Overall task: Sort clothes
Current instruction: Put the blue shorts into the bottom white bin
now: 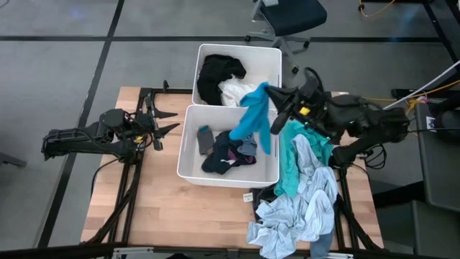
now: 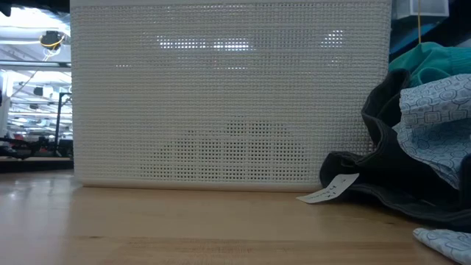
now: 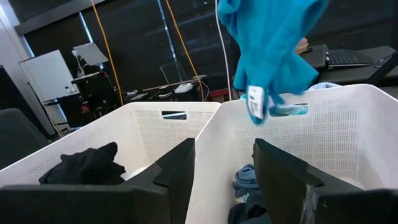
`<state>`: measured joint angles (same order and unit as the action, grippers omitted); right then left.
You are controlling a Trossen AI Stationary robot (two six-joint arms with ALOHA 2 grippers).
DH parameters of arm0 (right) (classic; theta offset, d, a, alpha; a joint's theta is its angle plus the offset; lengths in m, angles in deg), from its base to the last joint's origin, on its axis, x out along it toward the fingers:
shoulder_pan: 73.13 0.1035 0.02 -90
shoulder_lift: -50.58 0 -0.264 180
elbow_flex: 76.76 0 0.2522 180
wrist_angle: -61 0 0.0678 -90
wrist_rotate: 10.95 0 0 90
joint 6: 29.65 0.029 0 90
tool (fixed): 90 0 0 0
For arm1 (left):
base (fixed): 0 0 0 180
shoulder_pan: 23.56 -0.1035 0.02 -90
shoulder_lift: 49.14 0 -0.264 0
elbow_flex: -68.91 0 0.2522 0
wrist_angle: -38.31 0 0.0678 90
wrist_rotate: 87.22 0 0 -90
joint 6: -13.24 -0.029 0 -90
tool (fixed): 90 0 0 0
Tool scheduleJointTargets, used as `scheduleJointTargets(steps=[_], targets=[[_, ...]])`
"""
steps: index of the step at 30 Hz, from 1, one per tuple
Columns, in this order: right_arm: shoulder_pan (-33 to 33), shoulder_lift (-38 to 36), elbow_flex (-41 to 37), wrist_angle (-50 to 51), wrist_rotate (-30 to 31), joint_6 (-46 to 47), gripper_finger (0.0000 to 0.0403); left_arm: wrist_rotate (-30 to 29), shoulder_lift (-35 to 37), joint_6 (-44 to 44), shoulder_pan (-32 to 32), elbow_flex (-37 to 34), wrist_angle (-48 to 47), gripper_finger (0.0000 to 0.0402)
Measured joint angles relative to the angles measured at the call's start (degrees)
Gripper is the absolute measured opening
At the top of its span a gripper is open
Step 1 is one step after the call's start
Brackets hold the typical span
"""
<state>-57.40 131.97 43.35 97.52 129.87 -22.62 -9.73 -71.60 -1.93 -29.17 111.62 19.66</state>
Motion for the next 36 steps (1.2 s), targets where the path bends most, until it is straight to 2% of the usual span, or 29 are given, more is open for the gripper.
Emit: scheduleJointTargets(steps=[10, 26, 36], targets=[[0.00, 5.43, -0.02, 4.70, -2.25, 0.91, 0.0010, 0.02, 0.00, 0.01, 0.00, 0.00, 0.00, 0.0150], [0.00, 17.59, -0.04, 24.88, -2.10, 8.03, 0.0010, 0.00, 0.00, 0.01, -0.02, 0.00, -0.02, 0.0150], [-1.88, 25.37, -0.04, 33.56, -3.20, 9.98, 0.0010, 0.02, -0.01, 0.03, -0.01, 0.00, -0.02, 0.0150]])
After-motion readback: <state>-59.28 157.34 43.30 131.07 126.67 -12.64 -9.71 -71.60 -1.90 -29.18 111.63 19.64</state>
